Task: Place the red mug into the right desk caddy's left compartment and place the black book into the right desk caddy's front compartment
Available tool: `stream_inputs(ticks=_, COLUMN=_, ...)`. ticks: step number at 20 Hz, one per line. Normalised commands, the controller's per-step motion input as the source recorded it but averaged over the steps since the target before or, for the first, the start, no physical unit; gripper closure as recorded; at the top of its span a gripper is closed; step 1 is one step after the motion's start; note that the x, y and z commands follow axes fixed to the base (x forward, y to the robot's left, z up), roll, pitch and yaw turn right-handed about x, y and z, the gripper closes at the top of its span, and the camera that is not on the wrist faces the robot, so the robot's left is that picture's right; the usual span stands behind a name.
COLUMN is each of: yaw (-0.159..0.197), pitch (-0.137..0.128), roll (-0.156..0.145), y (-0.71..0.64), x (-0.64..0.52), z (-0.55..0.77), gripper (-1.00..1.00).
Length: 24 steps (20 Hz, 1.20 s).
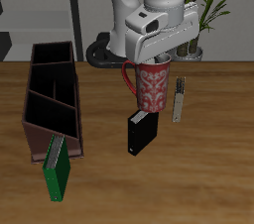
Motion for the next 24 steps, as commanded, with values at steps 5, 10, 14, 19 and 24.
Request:
stream_inputs(ticks=5, yaw=-0.097, pitch=-0.044, roll=-0.056, y=-0.72, x=-0.21, z=0.62, gripper=1.00)
stream_inputs(ticks=10, yaw=-0.044, pitch=-0.035, roll=-0.027, y=-0.58, x=-0.30, z=0.30, gripper=1.00)
stream_inputs(ticks=14, yaw=-0.043, pitch=-0.023, roll=-0.026, y=-0.49, x=-0.21, z=0.23, gripper=1.00)
stream_inputs(ticks=19, yaw=-0.062, pitch=0.010, roll=-0.029, y=-0.38, x=0.00, z=0.17, gripper=1.00)
stream_inputs(ticks=24, yaw=-0.058, pitch=0.015, roll=0.020, y=-0.35, x=-0.03, z=0.13, gripper=1.00)
